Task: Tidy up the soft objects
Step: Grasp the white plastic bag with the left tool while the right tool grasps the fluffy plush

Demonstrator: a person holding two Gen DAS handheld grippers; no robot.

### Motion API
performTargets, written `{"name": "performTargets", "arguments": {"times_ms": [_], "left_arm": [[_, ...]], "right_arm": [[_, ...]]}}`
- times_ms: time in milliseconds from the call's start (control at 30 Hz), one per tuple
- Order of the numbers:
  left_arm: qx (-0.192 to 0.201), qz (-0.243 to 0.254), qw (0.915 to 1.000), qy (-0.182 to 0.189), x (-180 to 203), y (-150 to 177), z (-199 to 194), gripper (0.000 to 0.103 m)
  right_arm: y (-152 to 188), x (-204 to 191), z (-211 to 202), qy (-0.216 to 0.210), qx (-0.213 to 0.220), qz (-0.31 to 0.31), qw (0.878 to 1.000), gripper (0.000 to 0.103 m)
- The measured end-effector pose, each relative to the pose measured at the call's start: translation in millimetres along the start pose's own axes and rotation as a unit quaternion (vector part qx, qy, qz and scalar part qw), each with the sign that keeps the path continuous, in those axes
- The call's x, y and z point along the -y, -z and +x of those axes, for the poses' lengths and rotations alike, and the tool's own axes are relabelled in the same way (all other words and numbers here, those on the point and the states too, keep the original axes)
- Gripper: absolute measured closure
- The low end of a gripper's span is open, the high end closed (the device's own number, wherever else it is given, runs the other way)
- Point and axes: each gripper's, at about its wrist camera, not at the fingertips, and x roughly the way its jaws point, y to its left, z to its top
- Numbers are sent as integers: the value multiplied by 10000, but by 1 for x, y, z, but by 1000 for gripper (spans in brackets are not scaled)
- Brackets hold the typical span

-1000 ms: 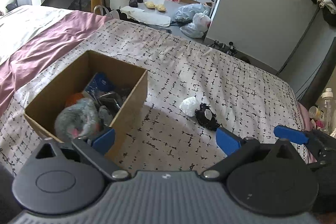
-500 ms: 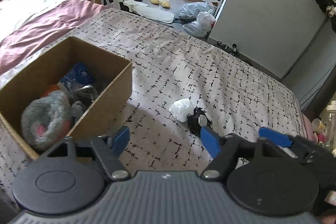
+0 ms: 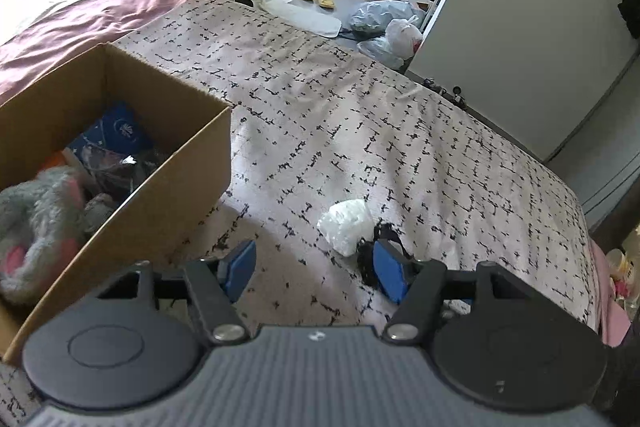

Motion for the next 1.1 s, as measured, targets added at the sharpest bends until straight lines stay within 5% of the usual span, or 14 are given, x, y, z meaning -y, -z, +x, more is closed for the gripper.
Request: {"name": "performTargets", "arguments": {"times_ms": [433, 633, 967, 1067, 1100], "left_arm": [[-141, 109, 9998, 50, 9, -8, 43, 39], [-137, 269, 9995, 125, 16, -8, 63, 39], [-217, 526, 9978, 328, 24, -6, 89, 38], [-323, 700, 9965, 329, 28, -5, 99, 39], [-321, 727, 9963, 340, 28, -5, 99, 48]], "right_arm": [[5, -6, 29, 48, -272, -260, 9993, 46], [7, 1, 30, 155, -254, -323, 9990, 65], [1, 16, 25, 673, -309, -87, 9972, 66], [2, 19, 25, 766, -308, -29, 9966, 67], [2, 19, 24, 785, -300, -26, 9965, 67]]}}
